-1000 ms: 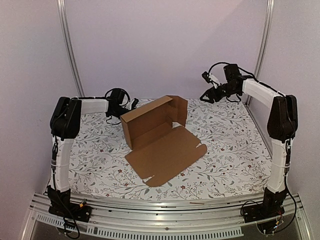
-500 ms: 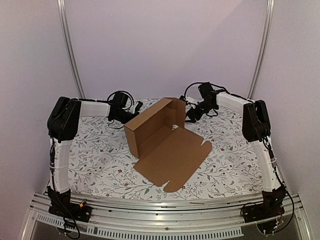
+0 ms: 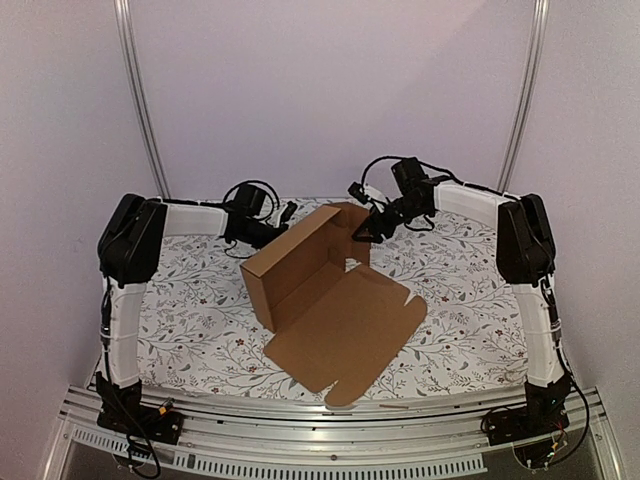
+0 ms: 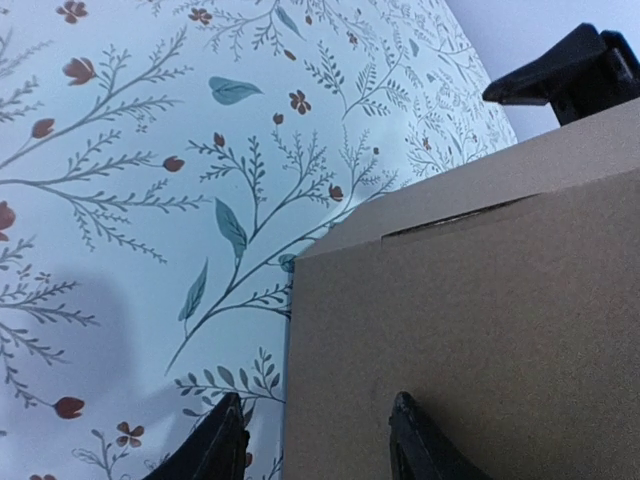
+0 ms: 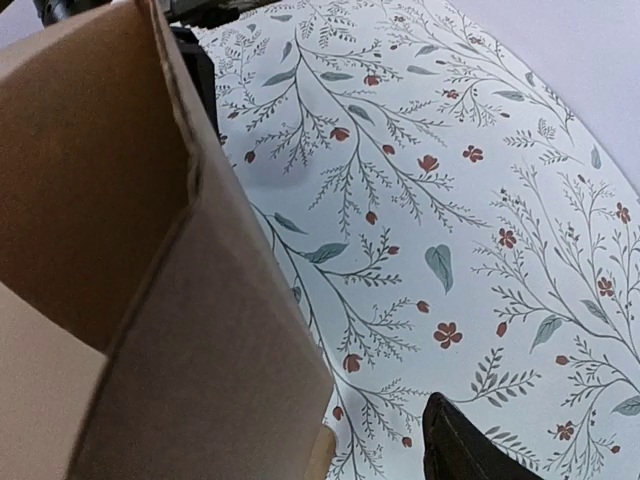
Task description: Fold the paper box
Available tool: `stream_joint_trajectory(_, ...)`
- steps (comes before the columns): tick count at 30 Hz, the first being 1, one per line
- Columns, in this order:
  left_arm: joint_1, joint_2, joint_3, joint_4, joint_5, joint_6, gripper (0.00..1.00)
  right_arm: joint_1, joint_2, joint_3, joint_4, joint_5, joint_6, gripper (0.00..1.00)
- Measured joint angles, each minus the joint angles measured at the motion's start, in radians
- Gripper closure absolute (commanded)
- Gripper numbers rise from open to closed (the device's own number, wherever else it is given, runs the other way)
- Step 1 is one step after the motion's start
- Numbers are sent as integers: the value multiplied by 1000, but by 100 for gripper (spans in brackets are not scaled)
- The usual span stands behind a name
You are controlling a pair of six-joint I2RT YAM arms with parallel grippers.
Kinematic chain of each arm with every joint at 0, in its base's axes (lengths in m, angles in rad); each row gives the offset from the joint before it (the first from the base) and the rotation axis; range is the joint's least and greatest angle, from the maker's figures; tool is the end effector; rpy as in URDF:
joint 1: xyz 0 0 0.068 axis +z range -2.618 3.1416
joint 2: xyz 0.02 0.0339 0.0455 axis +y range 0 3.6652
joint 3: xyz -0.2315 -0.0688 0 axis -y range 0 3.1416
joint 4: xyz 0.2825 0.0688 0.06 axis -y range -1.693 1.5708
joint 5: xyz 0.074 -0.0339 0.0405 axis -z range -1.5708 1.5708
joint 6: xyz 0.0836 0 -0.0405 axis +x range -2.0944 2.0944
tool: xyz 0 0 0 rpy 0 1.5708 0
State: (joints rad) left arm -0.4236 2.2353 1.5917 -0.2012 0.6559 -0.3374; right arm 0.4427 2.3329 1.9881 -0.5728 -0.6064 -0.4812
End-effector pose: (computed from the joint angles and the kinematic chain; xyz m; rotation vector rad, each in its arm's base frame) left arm 0.4511 -0.2593 0.0693 0.4259 2.4575 -1.1303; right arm 0.4790 0.2798 0.1286 -1.2896 2.0230 0.7307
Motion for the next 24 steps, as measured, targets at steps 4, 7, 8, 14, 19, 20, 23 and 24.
stream_joint_trajectory(4, -13, 0, 0, 2, 8, 0, 51, -5, -1, 16, 40, -22, 30, 36)
stream_joint_trajectory(7, -13, 0, 0, 2, 7, 0, 51, -5, -2, 16, 7, -53, 27, 33)
stream_joint_trajectory(8, -13, 0, 0, 2, 7, 0, 51, -4, -3, 16, -12, -61, 19, 31)
stream_joint_trajectory(14, -13, 0, 0, 2, 10, 0, 52, -10, -116, -127, -171, -80, -93, 29)
stream_joint_trajectory(19, -14, 0, 0, 4, 29, 0, 52, -63, -245, -147, -306, -108, -158, 29)
stream_joint_trajectory(20, -15, 0, 0, 6, 36, 0, 52, -83, -257, -129, -327, -111, -170, 30)
stream_joint_trajectory(23, -22, 0, 0, 11, 48, 0, 52, -161, -269, -39, -351, -100, -190, 32)
stream_joint_trajectory(24, -27, 0, 0, 14, 52, 0, 52, -181, -266, -12, -346, -84, -189, 33)
